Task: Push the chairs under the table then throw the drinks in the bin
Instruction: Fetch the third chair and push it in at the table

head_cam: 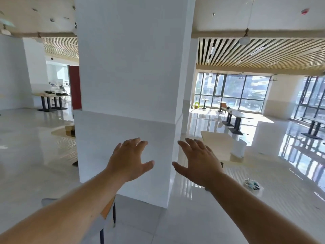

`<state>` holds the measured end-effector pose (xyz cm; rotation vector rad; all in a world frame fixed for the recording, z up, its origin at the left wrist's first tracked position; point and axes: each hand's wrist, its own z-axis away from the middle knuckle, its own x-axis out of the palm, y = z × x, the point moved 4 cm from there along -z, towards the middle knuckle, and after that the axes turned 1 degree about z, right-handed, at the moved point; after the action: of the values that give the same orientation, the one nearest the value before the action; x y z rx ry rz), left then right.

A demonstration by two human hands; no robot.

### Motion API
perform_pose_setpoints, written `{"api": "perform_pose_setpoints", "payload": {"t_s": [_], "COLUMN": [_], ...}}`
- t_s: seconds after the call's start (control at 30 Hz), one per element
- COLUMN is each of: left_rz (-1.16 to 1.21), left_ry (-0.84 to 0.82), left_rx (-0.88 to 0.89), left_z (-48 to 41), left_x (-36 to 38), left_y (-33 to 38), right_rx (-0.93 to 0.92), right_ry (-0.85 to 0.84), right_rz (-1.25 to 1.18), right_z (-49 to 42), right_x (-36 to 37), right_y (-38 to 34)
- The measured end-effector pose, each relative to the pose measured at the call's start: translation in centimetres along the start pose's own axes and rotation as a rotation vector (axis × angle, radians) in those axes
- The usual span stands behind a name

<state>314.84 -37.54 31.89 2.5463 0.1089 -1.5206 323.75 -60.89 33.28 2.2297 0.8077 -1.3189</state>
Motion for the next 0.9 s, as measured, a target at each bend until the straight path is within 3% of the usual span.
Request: {"api": "perform_pose_setpoints", "payload": {"t_s": [0.2, 0.47, 0.67, 0.9], "left_rz": [-0.072, -0.175, -0.183, -0.171], "left_ry": [0.009, -0.06, -0.158, -0.357], "left_rx": [-0.084, -0.394, -0.699, -0.866], "left_z": [-7.9, -13.8, -8.2, 1.4], "left_x": [6.2, 12.2, 16.0, 23.5], "left_y": [-7.3, -22.1, -34.4, -48.3], "right_rx": [-0.106, -0.334, -0.526, -0.704], "right_ry": [0.006, -0.081, -0.224, -0.411], "right_rz": [-0.082, -0.243, -0.33, -0.365], "right_z": [-13.0, -31.7, -36.4, -33.7], "right_x": [9.5, 23.9, 35.0, 47.8], "right_y": [-0.5, -7.1, -19.5, -34.5]}}
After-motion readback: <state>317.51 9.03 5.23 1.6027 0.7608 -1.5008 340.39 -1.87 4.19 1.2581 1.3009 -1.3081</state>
